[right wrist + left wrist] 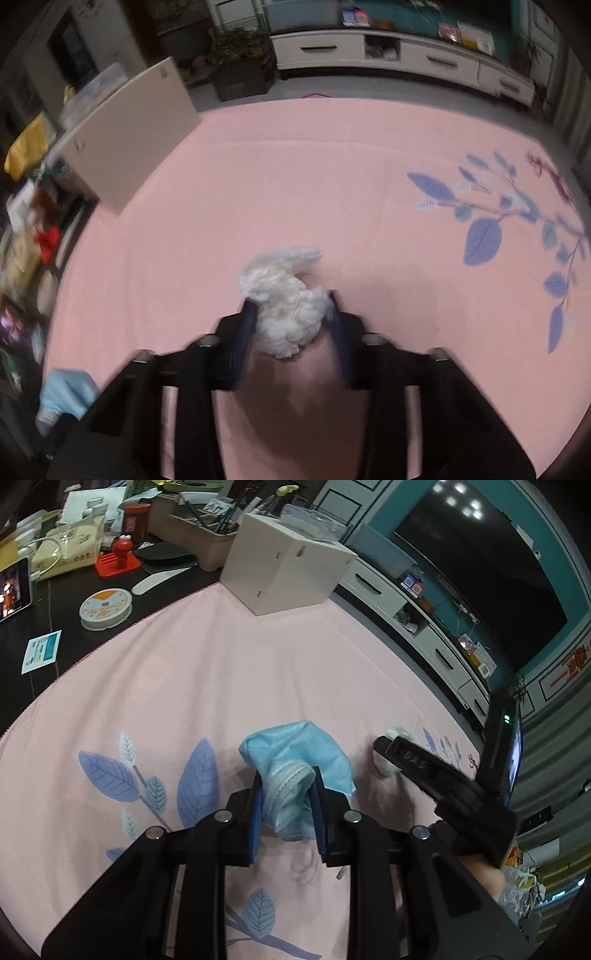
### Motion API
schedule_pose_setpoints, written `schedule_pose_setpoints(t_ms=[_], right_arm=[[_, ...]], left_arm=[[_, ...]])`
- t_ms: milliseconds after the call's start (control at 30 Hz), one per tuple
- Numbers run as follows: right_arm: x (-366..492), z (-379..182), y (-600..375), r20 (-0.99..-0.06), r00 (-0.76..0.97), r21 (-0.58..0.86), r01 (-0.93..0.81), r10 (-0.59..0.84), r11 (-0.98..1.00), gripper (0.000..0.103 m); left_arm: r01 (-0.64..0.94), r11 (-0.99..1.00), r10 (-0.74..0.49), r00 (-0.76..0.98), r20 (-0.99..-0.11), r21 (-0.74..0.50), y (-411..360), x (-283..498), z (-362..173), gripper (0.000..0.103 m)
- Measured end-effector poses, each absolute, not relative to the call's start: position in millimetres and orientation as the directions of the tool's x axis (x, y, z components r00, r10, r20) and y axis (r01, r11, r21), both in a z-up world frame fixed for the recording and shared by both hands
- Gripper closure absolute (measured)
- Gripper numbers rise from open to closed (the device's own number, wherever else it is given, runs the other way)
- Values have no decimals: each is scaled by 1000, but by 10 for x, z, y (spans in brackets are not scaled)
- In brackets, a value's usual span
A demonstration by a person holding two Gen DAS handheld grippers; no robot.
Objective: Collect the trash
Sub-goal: 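Grasp the blue face mask with the left tool while the right tool grasps the white tissue, then carry the blue mask and white tissue over the bin with both tools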
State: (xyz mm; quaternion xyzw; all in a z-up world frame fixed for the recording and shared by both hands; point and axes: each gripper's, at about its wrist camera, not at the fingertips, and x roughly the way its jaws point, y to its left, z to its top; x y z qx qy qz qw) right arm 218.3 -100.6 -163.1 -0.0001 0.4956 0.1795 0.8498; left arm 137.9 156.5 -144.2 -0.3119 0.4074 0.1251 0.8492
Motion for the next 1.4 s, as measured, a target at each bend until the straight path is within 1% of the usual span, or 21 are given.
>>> schedule_pose_setpoints(t_ms=[233, 400, 500, 633, 700, 800, 833, 933, 1067, 1200, 1400], right_arm=[[1748, -1382, -1410, -816, 486, 161, -329, 313, 931, 74], [1091, -1198, -2209, -805, 494, 204, -291, 329, 935, 74], [698, -1043, -2698, -796, 524, 206, -238, 304, 949, 74], [157, -814, -3301, -764, 607, 156, -156, 219, 975, 74], [-35, -724, -3537, -745, 639, 153, -118, 193, 981, 74], [-346, -572, -3956, -716, 674, 192, -57, 180, 980, 74], [-420, -531, -4057, -708, 689, 184, -34, 156, 982, 74], [-697, -397, -4378, -670, 742, 105, 74, 16, 992, 74], [-917, -361, -4787, -664, 747, 189, 127, 31, 974, 73], [-1117, -334, -5104, -646, 763, 188, 193, -27, 963, 73], [-1307, -444, -5557, -642, 765, 242, 269, -54, 932, 73]], left_arm=[[-423, 792, -61, 662, -747, -441, 1453, 1352, -1313, 79], [-337, 828, -89, 711, -698, -449, 1245, 1256, -1067, 79], [-256, 865, -117, 735, -668, -433, 983, 1152, -892, 79], [-185, 912, -108, 754, -648, -367, 591, 921, -752, 79], [-131, 927, -137, 752, -644, -350, 338, 798, -724, 79], [-64, 938, -183, 742, -645, -340, 19, 679, -674, 79], [-21, 940, -216, 734, -644, -340, -164, 617, -637, 79], [78, 940, -285, 714, -639, -332, -573, 502, -538, 79], [222, 926, -371, 690, -622, -307, -1173, 333, -375, 79], [336, 892, -451, 648, -613, -302, -1738, 203, -262, 79], [443, 847, -522, 589, -617, -295, -2426, 84, -272, 78]])
